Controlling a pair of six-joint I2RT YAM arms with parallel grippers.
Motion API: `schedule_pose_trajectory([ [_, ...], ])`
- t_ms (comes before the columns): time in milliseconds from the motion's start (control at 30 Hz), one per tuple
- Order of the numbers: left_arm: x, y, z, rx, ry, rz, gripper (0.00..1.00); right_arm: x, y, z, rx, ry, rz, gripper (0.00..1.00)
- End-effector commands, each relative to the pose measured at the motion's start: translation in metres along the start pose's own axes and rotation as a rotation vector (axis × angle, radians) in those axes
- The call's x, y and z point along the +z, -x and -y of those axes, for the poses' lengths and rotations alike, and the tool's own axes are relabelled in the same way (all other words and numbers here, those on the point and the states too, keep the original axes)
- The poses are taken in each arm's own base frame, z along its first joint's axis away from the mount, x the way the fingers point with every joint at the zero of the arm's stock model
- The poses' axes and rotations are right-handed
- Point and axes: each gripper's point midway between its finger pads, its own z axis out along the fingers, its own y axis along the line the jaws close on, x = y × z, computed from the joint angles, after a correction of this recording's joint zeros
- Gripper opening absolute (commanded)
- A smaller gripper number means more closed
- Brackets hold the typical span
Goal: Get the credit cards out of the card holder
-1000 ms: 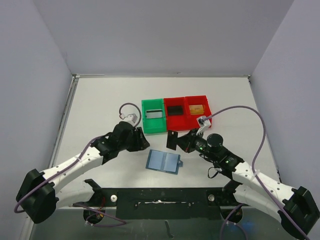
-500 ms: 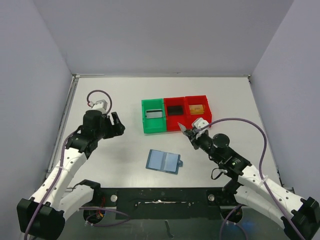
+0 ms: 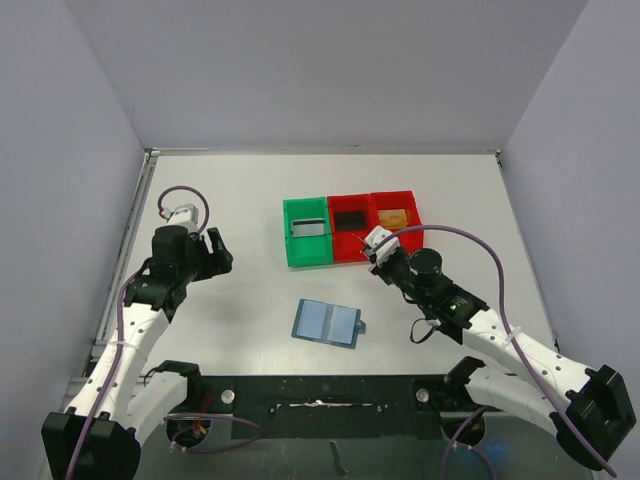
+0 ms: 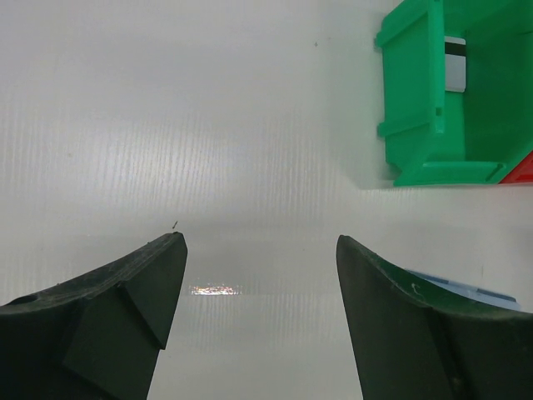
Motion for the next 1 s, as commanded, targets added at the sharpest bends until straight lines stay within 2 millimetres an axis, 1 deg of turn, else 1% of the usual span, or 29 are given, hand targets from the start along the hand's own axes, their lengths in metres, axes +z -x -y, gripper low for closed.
schedule_pose_trajectory([
  [0,-0.001,0.02,0.004,0.024,-0.02,0.085,0.72,0.004,0.023,0.028,-0.019,-0.095,0.052,0.0],
  [167,0.002,0.018,0.004,0.031,-0.018,0.065,0.72,0.013,0.02,0.038,0.031,-0.075,0.051,0.0],
  [300,0.001,0.019,0.002,0.031,-0.008,0.074,0.72,0.027,0.019,0.047,0.073,-0.02,0.044,0.0],
  [367,0.001,0.019,0.001,0.032,-0.003,0.075,0.72,0.035,0.021,0.047,0.064,0.024,0.051,0.0],
  [500,0.001,0.02,0.001,0.034,-0.004,0.075,0.73,0.061,0.013,0.043,-0.01,0.116,-0.008,0.0],
  [600,0.001,0.02,0.001,0.035,-0.005,0.078,0.73,0.079,0.002,0.048,-0.058,0.131,-0.061,0.0],
  [667,0.001,0.02,0.001,0.035,-0.004,0.08,0.73,0.089,-0.001,0.055,-0.094,0.124,-0.081,0.0],
  [767,0.0,0.02,0.001,0.036,-0.004,0.08,0.73,0.104,-0.011,0.063,-0.154,0.123,-0.12,0.0],
  [867,0.001,0.02,0.001,0.037,-0.007,0.079,0.73,0.121,-0.018,0.06,-0.223,0.19,-0.148,0.0],
  [967,0.0,0.02,0.002,0.038,-0.013,0.08,0.73,0.137,-0.028,0.064,-0.287,0.205,-0.175,0.0],
])
